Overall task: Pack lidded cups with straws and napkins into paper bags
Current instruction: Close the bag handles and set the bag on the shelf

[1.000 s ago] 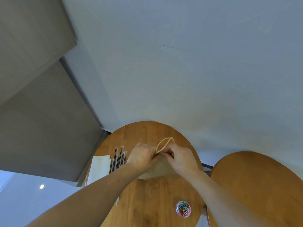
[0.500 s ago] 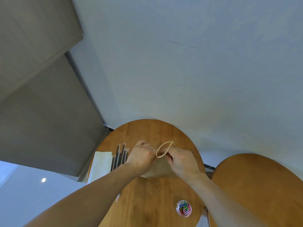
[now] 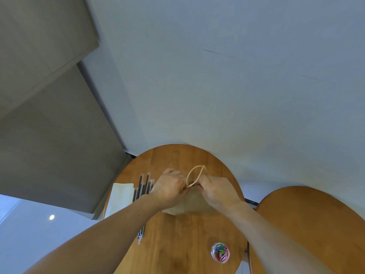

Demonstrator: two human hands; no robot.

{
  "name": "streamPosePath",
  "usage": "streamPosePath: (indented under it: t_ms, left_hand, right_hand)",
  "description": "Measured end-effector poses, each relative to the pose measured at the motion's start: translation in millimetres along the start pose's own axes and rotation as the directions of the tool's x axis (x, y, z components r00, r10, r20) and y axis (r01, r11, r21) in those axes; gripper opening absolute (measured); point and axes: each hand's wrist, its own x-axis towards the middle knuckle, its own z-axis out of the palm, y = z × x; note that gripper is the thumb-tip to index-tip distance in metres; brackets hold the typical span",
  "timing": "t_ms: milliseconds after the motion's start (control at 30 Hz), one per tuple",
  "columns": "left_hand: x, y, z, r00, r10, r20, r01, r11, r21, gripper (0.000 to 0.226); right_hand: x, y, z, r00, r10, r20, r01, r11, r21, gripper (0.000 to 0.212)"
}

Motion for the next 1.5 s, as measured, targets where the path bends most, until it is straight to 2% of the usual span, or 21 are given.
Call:
streamPosePath:
  t_ms: [133,433,600,767,867,1000,1167,1300,1500]
  left_hand:
    - [2.1,-1.5,-1.6,1.000,-0.011,0.023,0.012,1.000,-0.028,0.022]
    - [1.9,-4.3,-2.2,0.996,-0.014,0.089,0.016,0.999,-0.028,0.023]
    - [2.5,-8.2,-0.7,0.997,0.005,0.082,-0.001,0.999,-0.042,0.026]
    - [3.8,-11.4,0.1,0.995,0.017,0.102,-0.012,0.999,-0.051,0.026]
    - [5.1,-12.1,-1.7,0.994,0.020,0.109,-0.014,0.998,-0.053,0.027]
    - [2.5,-13.4,-3.4,0.999,-0.018,0.026,0.022,0.991,-0.131,0.027]
    - [-0.8,-16.0,-0.3,0.999,-0.032,0.006,0.033,0.989,-0.144,0.029]
    - [-1.0,-15.6,-2.1,0.999,-0.018,-0.041,0.016,0.999,-0.040,0.030]
    - [-4.5,-13.3,-6.2,0.998,-0.048,-0.047,0.048,0.999,-0.016,0.032]
  right_hand:
    - [3.2,4.7,3.3,0.999,0.008,0.046,-0.008,1.000,0.006,0.030]
    - [14.8,5.2,1.7,0.993,0.082,0.083,-0.089,0.993,0.074,0.021]
    - [9.8,4.3,5.2,0.997,0.043,0.063,-0.043,0.999,-0.006,0.029]
    - [15.0,3.5,3.7,0.991,0.045,0.123,-0.047,0.999,0.006,0.027]
    - [13.4,0.5,5.7,0.995,0.084,0.058,-0.088,0.994,0.061,0.024]
    - [13.2,-4.3,7.4,0.996,0.087,-0.009,-0.086,0.992,0.097,0.023]
    - [15.0,-4.8,7.6,0.995,0.092,-0.040,-0.088,0.992,0.087,0.023]
    - [18.2,-11.7,6.0,0.987,-0.001,-0.162,0.012,0.998,0.069,0.010]
    - [20.2,-11.3,9.1,0.984,-0.023,-0.177,0.032,0.998,0.051,0.009]
